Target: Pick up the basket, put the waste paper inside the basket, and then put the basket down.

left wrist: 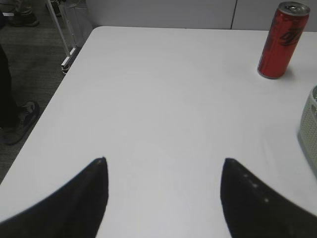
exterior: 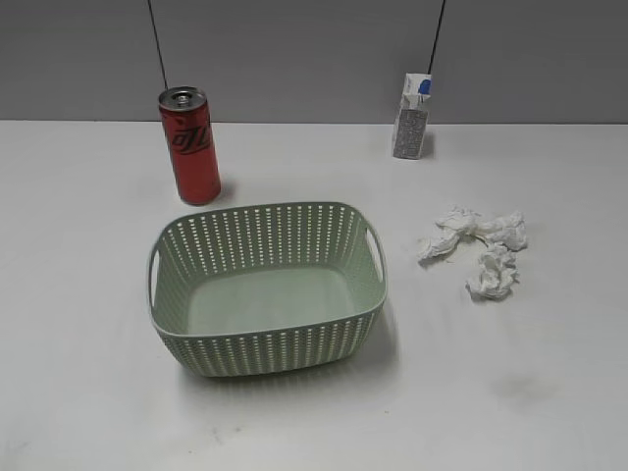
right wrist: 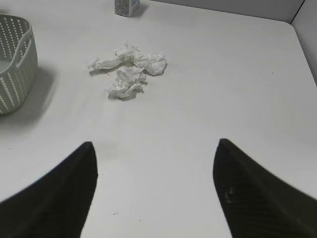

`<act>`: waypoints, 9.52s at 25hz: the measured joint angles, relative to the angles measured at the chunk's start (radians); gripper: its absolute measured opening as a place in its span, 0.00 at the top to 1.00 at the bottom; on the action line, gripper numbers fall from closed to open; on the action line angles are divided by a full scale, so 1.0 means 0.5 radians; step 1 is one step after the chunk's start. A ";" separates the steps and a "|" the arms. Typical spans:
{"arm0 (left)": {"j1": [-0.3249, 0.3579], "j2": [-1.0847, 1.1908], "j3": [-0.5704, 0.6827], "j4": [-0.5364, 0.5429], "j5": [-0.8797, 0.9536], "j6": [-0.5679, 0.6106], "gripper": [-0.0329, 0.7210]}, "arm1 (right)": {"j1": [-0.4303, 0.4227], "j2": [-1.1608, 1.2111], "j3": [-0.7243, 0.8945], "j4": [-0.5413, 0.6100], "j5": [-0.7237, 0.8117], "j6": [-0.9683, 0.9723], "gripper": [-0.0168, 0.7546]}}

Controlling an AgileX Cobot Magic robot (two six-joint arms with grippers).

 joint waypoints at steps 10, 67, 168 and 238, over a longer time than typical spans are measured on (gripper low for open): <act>0.000 0.000 0.000 0.000 0.000 0.000 0.24 | 0.000 0.000 0.000 0.000 0.000 0.000 0.26; -0.550 2.179 -0.915 -0.440 -0.166 0.053 0.24 | 0.000 0.000 0.000 0.000 0.000 0.003 0.26; -1.002 3.524 -1.343 -0.068 -0.426 -0.690 0.96 | 0.438 3.508 -1.186 -0.247 -0.791 1.050 0.26; -1.002 3.524 -1.343 -0.091 -0.490 -0.690 0.96 | 0.703 3.385 -1.655 -0.135 -0.796 0.344 0.23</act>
